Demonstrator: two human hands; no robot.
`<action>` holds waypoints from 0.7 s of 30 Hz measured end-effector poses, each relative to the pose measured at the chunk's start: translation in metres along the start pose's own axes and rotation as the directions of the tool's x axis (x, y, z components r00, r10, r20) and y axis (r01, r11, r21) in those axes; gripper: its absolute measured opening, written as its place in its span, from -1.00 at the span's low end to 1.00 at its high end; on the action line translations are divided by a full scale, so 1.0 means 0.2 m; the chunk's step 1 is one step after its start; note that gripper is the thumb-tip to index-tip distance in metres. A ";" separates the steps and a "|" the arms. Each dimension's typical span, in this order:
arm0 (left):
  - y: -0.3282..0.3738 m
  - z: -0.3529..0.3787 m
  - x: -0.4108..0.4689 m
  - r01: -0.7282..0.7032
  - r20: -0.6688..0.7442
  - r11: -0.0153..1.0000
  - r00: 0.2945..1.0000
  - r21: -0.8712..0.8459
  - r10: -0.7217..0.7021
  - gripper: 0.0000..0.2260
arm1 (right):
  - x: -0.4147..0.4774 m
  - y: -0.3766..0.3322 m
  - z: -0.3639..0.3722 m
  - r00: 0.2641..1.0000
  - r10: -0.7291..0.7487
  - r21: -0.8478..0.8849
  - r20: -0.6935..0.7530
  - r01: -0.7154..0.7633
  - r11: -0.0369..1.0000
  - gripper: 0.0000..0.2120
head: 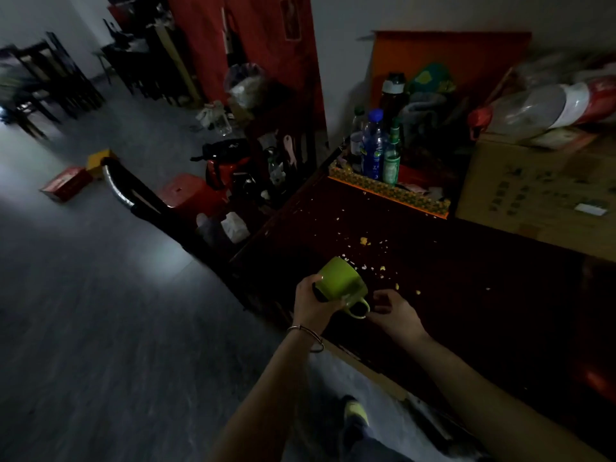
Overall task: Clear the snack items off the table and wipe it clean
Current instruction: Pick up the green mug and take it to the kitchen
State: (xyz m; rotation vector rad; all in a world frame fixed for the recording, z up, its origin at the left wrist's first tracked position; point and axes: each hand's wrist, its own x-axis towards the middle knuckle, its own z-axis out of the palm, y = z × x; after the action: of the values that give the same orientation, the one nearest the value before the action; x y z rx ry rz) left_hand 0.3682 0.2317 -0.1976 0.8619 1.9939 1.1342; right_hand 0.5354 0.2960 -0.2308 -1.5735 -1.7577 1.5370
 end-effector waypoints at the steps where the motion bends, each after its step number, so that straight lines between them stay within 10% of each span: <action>1: 0.00 -0.01 0.05 0.002 0.013 1.000 1.000 0.027 -0.002 -0.40 | 0.04 -0.01 0.02 1.000 0.023 -0.001 -0.007 -0.023 1.000 -0.52; 21: -0.01 0.09 0.60 0.135 0.434 0.951 0.866 0.280 -0.250 0.00 | 0.26 0.01 0.21 0.904 0.423 -0.077 -0.063 -0.427 0.901 -0.42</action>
State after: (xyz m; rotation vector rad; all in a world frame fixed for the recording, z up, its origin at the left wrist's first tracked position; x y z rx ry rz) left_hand 0.3154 0.3358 -0.2335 0.9271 1.7775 0.5092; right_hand 0.4850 0.3192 -0.2689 -2.1303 -1.5427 1.6050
